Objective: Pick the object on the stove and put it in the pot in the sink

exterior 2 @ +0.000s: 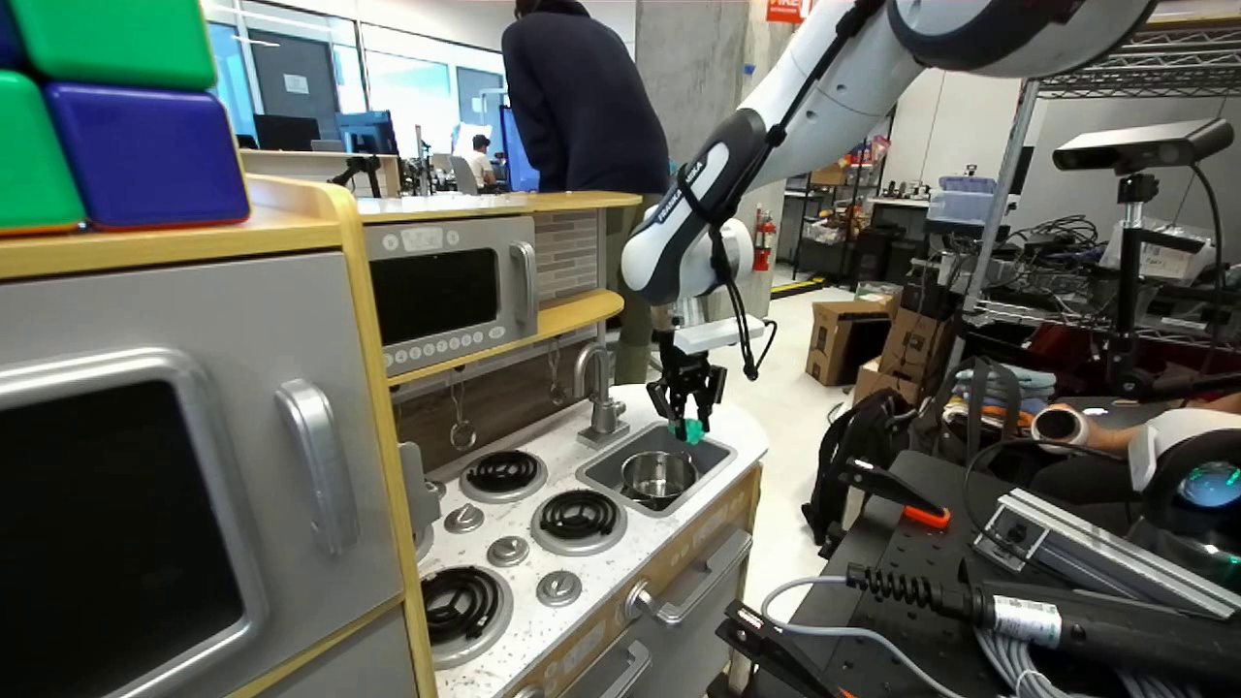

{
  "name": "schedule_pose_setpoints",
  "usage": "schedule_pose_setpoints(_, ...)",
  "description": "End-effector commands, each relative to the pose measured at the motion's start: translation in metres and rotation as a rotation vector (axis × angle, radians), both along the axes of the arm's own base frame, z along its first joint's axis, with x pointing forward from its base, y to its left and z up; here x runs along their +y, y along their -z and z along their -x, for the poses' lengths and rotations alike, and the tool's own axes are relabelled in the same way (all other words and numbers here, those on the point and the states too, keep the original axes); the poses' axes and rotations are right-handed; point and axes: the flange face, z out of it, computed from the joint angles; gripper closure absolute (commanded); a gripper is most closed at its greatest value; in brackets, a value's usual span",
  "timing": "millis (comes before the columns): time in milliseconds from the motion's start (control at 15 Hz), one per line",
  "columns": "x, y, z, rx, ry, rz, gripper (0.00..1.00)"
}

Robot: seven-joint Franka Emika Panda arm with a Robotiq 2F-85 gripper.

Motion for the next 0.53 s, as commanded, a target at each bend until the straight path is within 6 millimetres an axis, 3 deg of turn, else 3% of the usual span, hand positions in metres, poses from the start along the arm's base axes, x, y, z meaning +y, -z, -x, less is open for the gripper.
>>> schedule_pose_setpoints(0,0.005,0.016,-0.026,0.027,0.033,-0.026,0.80)
schedule_pose_setpoints(133,0.011,0.022,-0.033,0.033,0.027,-0.030,0.80)
schedule_pose_setpoints(200,0.012,0.023,-0.035,0.034,0.025,-0.037,0.30)
schedule_pose_setpoints(267,0.013,0.023,-0.037,0.033,0.022,-0.042,0.29)
schedule_pose_setpoints(467,0.024,0.020,-0.042,0.018,-0.021,-0.080,0.08)
